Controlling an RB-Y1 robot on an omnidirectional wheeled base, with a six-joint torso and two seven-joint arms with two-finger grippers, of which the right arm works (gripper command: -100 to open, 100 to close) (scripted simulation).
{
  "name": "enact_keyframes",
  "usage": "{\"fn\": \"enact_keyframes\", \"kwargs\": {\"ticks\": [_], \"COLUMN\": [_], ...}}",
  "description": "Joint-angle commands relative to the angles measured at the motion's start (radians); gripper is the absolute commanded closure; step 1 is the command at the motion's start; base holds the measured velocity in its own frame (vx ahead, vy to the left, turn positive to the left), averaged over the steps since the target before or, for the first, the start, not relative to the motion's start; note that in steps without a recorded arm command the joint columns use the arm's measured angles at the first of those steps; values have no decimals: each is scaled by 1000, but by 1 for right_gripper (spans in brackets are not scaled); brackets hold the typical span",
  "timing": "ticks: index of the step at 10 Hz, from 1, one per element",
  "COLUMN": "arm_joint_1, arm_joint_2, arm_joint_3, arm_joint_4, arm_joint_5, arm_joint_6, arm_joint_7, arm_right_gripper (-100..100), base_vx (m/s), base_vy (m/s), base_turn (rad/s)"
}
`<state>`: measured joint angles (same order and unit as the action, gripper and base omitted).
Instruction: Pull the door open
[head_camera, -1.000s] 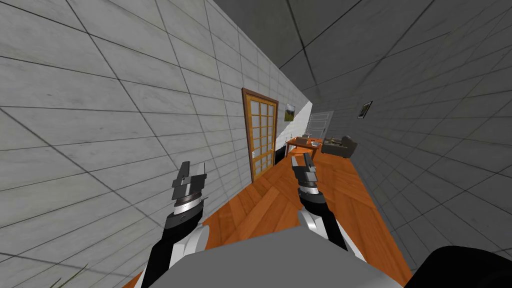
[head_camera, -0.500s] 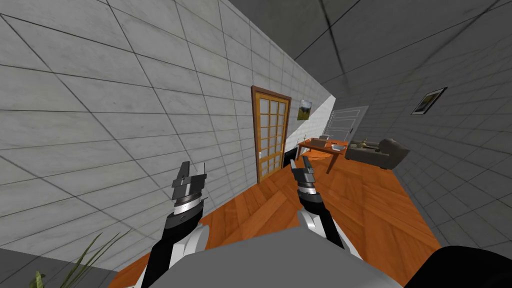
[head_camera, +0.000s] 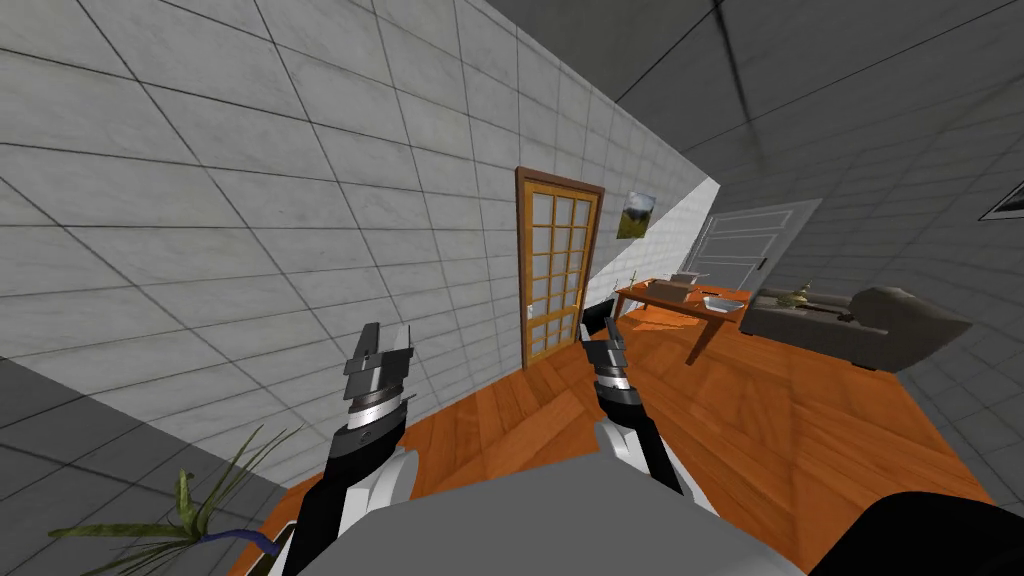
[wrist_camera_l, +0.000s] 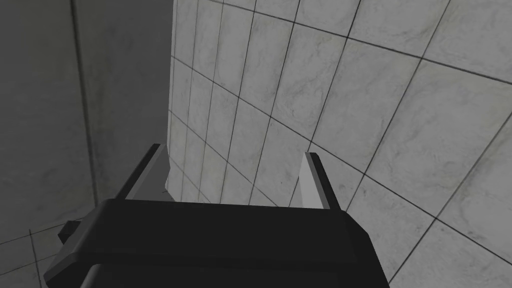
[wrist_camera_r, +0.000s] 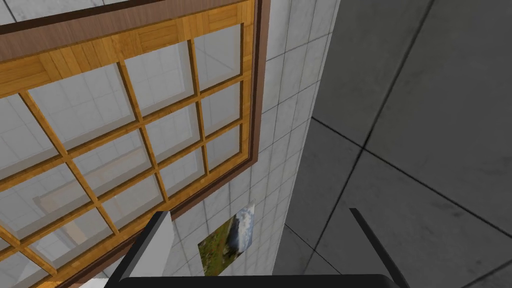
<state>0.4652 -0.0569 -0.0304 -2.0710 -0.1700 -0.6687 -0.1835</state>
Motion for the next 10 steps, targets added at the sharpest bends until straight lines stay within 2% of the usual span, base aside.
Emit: {"fn": "enact_keyframes", "kwargs": {"ticks": [1,10], "arm_joint_1": [-9,-53], "arm_joint_2": [-7,-33], "arm_joint_3": [-8,-42], "arm_joint_4": [46,238], "arm_joint_5": [-25,-127], "arm_joint_6": [-8,-43], "arm_joint_7": [-43,-208], "arm_right_gripper": [-100,-100], "base_vx": [55,52], "base_vy": [-85,-82], "base_turn": [334,214]}}
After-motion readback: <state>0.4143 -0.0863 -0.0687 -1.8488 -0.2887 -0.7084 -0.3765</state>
